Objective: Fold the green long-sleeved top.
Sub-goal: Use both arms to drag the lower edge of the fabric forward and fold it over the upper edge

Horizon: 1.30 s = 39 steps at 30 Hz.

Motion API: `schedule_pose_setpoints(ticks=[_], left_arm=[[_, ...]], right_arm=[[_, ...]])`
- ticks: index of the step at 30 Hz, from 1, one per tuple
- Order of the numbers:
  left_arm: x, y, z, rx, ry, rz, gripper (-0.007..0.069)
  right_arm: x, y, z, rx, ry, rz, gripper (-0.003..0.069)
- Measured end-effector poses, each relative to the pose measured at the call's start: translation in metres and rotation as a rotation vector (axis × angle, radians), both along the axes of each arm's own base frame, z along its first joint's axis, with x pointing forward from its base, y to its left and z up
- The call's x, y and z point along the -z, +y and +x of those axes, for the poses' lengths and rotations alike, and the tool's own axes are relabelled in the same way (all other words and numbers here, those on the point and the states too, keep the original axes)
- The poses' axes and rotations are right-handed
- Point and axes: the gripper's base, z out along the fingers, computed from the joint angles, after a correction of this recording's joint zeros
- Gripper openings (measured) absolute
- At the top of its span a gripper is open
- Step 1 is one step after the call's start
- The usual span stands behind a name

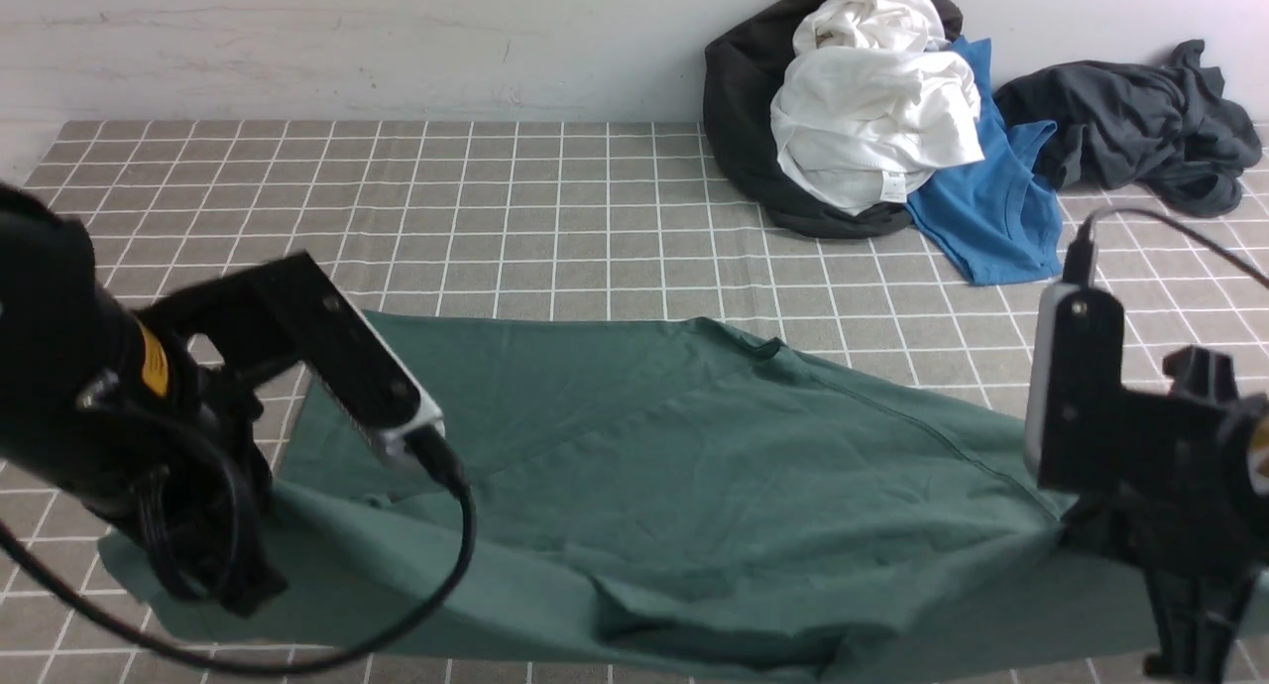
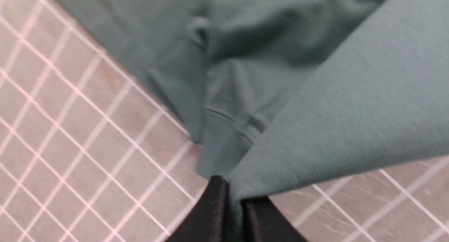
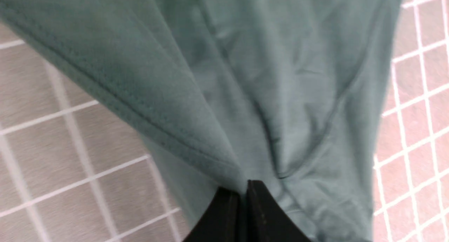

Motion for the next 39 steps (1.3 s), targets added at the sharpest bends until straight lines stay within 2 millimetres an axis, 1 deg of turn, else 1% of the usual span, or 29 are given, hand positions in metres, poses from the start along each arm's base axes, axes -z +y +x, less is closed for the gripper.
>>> schedule_pose_setpoints(ticks=[1,2,3,4,6,7,8,9,10,12,13,15,16,17,18,20,21,23,25,27,31,32,33,35,36,39], left_arm=[[-0.003,0.002,0.007,-0.005,-0.004,-0.008,0.0013],[-0.002,0.002,0.009,-0.007,0.001,-0.008,0.0013],[-0.004,0.006,0.022,-0.025,0.004,-0.018,0.0013],[-0.003,0.007,0.023,-0.029,0.009,-0.017,0.0013],[-0.001,0.011,0.044,-0.048,0.025,-0.026,0.0013],[0.001,0.012,0.051,-0.057,0.034,-0.027,0.0013],[0.001,0.012,0.054,-0.059,0.032,-0.027,0.0013],[0.004,0.016,0.07,-0.081,0.046,-0.029,0.0013],[0.003,0.016,0.07,-0.081,0.041,-0.031,0.0013],[0.008,0.022,0.095,-0.109,0.05,-0.035,0.0013],[0.008,0.024,0.104,-0.109,0.043,-0.036,0.0013],[0.013,0.028,0.122,-0.12,0.045,-0.038,0.0013],[0.013,0.028,0.124,-0.12,0.045,-0.037,0.0013],[0.017,0.03,0.14,-0.12,0.039,-0.038,0.0013],[0.018,0.03,0.15,-0.115,0.029,-0.04,0.0013],[0.028,0.03,0.166,-0.109,0.038,-0.036,0.0013],[0.029,0.03,0.168,-0.109,0.039,-0.035,0.0013],[0.037,0.03,0.183,-0.109,0.041,-0.035,0.0013],[0.055,0.029,0.202,-0.113,0.061,-0.03,0.0013],[0.064,0.028,0.213,-0.112,0.067,-0.027,0.0013],[0.089,0.027,0.231,-0.112,0.076,-0.017,0.0015],[0.09,0.027,0.232,-0.112,0.076,-0.017,0.0016],[0.095,0.027,0.236,-0.115,0.071,-0.018,0.0022],[0.1,0.03,0.239,-0.12,0.06,-0.02,0.0039],[0.101,0.03,0.239,-0.12,0.06,-0.02,0.0039],[0.103,0.033,0.242,-0.127,0.046,-0.023,0.0099]], right_arm=[[-0.001,0.001,0.01,0.02,0.009,0.006,0.0001],[-0.002,0.001,0.011,0.025,0.014,0.009,0.0001],[-0.004,0.0,0.029,0.065,0.033,0.024,0.0001],[-0.004,-0.001,0.029,0.07,0.036,0.026,0.0001],[-0.005,0.0,0.055,0.1,0.071,0.045,0.0001],[-0.005,-0.001,0.063,0.106,0.076,0.047,0.0001],[-0.005,-0.001,0.067,0.108,0.08,0.053,0.0001],[-0.003,-0.002,0.081,0.114,0.091,0.063,0.0001],[-0.003,-0.001,0.083,0.113,0.092,0.064,0.0001],[-0.001,-0.003,0.108,0.133,0.097,0.089,0.0001],[-0.001,-0.003,0.115,0.138,0.097,0.098,0.0001],[0.002,-0.005,0.13,0.148,0.099,0.11,0.0001],[0.003,-0.005,0.133,0.15,0.1,0.111,0.0001],[0.007,-0.005,0.145,0.155,0.103,0.118,0.0001],[0.01,-0.005,0.154,0.159,0.106,0.121,0.0001],[0.016,-0.005,0.166,0.163,0.111,0.121,0.0001],[0.018,-0.005,0.169,0.164,0.112,0.121,0.0001],[0.026,-0.004,0.18,0.166,0.119,0.118,0.0001],[0.038,-0.002,0.193,0.166,0.121,0.108,0.0001],[0.048,-0.001,0.201,0.166,0.122,0.102,0.0001],[0.07,0.0,0.215,0.173,0.105,0.084,0.0001],[0.071,0.0,0.215,0.174,0.105,0.084,0.0001],[0.08,0.0,0.218,0.18,0.104,0.081,0.0003],[0.087,0.0,0.221,0.196,0.1,0.085,0.0008],[0.086,0.0,0.221,0.198,0.098,0.087,0.0008],[0.092,0.0,0.226,0.232,0.073,0.106,0.0034]])
